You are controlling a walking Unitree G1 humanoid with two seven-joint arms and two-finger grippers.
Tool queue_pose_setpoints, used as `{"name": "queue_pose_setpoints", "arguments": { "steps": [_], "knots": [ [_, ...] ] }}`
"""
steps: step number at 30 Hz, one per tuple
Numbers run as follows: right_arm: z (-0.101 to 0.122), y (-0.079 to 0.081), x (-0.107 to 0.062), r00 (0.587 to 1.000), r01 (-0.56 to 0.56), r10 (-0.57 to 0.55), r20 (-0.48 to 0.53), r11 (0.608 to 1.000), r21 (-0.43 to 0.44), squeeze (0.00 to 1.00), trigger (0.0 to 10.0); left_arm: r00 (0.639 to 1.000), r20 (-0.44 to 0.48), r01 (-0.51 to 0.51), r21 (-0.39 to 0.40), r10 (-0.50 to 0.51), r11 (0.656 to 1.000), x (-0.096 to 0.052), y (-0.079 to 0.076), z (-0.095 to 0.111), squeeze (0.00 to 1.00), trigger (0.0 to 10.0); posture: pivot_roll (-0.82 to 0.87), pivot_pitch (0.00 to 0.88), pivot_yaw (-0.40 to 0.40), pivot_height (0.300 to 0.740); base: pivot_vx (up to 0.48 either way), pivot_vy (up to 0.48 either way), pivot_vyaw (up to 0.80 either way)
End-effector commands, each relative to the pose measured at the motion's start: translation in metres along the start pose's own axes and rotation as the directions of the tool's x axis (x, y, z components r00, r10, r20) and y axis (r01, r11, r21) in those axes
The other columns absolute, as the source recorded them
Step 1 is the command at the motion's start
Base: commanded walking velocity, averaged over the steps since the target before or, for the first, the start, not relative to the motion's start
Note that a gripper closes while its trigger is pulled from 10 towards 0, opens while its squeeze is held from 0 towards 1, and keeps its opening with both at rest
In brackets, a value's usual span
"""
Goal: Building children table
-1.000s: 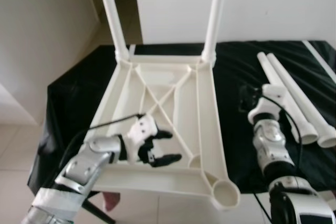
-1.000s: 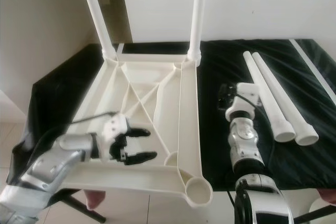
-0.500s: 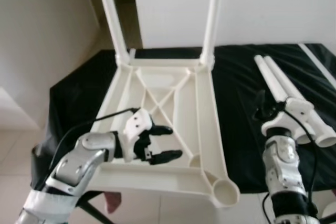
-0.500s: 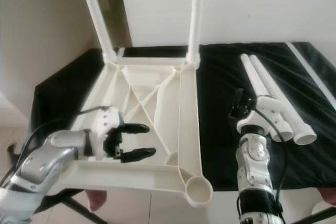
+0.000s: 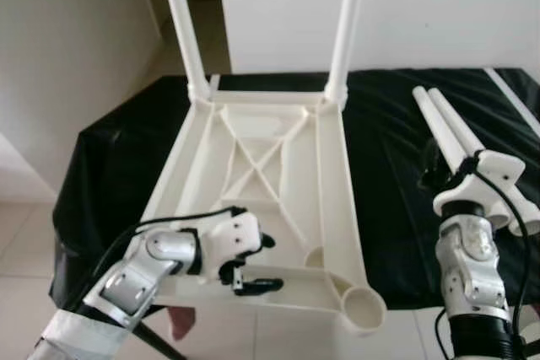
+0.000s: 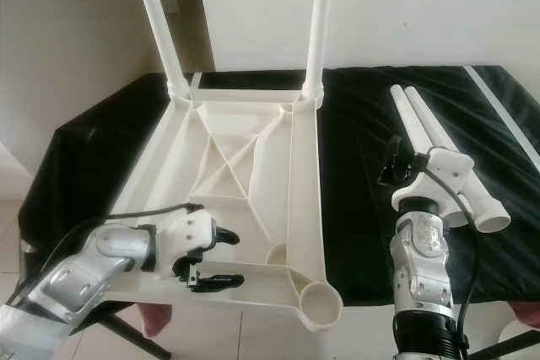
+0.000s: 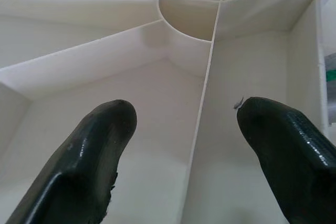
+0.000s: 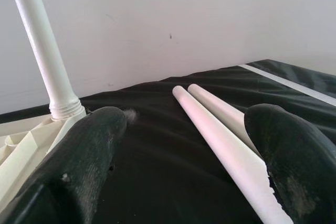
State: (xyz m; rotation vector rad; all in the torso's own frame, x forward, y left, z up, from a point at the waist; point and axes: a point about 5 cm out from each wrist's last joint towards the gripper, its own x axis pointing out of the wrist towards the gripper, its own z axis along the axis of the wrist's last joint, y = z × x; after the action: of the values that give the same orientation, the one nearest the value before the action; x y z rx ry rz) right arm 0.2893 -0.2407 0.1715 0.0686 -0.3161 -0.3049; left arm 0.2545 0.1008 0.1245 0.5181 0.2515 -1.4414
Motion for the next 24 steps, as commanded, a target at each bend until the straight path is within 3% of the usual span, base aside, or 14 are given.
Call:
{"name": "queue_pose_setpoints", "arguments": {
  "steps": [1,2,3,9,10,15,19,24],
  "knots": [
    [-0.002,-0.001,-0.002,1.0,0.004,-0.004,-0.02,1.0,0.001,0.0,10.0,0.998,-0.023,-0.05,0.01,0.05,0.999,0.001,0.003,-0.002,0.0,10.0,0.02,0.0,0.023,0.74,0.0,0.0,0.0],
    [-0.001,-0.001,-0.002,1.0,0.005,-0.005,-0.022,1.0,0.0,0.0,10.0,0.996,-0.045,-0.072,0.042,0.074,0.996,0.004,0.006,-0.004,0.0,10.0,0.02,0.0,0.023,0.74,0.0,0.0,0.0],
    [-0.001,-0.001,-0.001,1.0,0.006,-0.007,-0.025,1.0,-0.002,0.0,10.0,0.978,-0.113,-0.162,0.109,0.174,0.981,0.012,0.02,-0.01,0.0,10.0,0.02,0.0,0.022,0.74,0.0,0.0,0.0],
    [-0.002,0.004,0.0,0.999,0.003,-0.002,-0.035,1.0,0.005,0.0,10.0,0.959,-0.078,-0.259,0.154,0.273,0.954,0.021,0.039,-0.001,0.0,10.0,0.02,0.0,0.022,0.74,0.0,0.0,0.0],
    [-0.003,0.006,0.0,0.999,-0.002,0.002,-0.04,1.0,0.009,0.0,10.0,0.943,-0.058,-0.309,0.213,0.328,0.927,0.025,0.048,0.006,0.0,10.0,0.02,0.0,0.025,0.74,0.0,0.0,0.0],
    [-0.003,0.005,-0.001,0.999,0.003,-0.002,-0.046,1.0,0.007,0.0,10.0,0.923,-0.019,-0.375,0.189,0.385,0.907,0.03,0.059,0.017,0.0,10.0,0.01,0.0,0.027,0.74,0.0,0.0,0.0],
    [-0.003,0.004,-0.002,0.998,0.005,-0.005,-0.058,1.0,0.005,0.0,10.0,0.862,0.085,-0.507,0.138,0.5,0.851,0.039,0.075,0.038,0.0,10.0,0.0,0.0,0.028,0.74,0.0,0.0,0.0],
    [-0.003,0.004,-0.003,0.998,0.006,-0.006,-0.059,1.0,0.001,0.0,10.0,0.845,0.119,-0.532,0.098,0.521,0.841,0.04,0.079,0.044,0.0,10.0,0.0,0.0,0.028,0.74,0.0,0.0,0.0]
  ]
}}
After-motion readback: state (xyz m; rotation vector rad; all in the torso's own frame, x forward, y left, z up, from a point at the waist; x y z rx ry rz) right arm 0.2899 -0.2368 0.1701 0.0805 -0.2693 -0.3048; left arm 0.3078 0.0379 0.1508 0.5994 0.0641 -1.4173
